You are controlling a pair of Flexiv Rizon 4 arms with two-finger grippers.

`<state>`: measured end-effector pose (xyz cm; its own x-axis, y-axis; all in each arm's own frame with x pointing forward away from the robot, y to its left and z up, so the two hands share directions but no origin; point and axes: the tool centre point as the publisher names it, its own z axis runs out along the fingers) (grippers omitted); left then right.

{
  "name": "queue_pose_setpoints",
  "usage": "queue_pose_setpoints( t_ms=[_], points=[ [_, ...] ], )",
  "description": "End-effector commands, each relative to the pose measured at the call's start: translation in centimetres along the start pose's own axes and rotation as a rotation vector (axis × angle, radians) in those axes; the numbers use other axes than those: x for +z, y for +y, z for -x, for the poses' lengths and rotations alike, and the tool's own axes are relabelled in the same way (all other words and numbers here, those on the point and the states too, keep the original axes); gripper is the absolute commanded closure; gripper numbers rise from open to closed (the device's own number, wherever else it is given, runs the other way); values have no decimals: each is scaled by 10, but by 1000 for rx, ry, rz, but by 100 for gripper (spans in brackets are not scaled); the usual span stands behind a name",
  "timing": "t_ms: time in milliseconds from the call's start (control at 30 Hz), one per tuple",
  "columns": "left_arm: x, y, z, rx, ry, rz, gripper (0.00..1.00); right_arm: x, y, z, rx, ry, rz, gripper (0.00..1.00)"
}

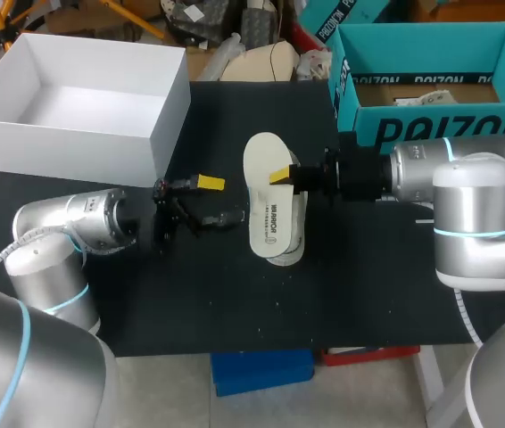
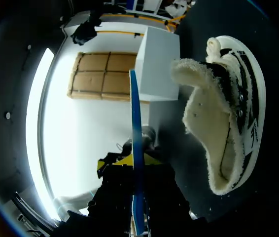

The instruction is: Take the shoe out of the shoebox, open the shoe tongue, remove and reinsert the insole, then place the shoe into the shoebox

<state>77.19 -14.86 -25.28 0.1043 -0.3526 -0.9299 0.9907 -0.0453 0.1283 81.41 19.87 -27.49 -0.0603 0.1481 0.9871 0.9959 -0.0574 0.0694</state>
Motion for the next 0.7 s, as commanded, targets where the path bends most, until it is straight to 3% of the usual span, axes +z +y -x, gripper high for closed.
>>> queue_pose_setpoints(
  t_ms=[33, 433, 700],
  points=[
    [-6, -13, -4, 5, 77, 125, 0, 1, -1, 0, 0, -3, 3, 100],
    [-7, -8, -6, 24, 148, 114, 0, 1, -1, 0, 0, -3, 3, 100],
    [6, 0, -10, 19, 190, 94, 0, 1, -1, 0, 0, -3, 3, 100]
  ],
)
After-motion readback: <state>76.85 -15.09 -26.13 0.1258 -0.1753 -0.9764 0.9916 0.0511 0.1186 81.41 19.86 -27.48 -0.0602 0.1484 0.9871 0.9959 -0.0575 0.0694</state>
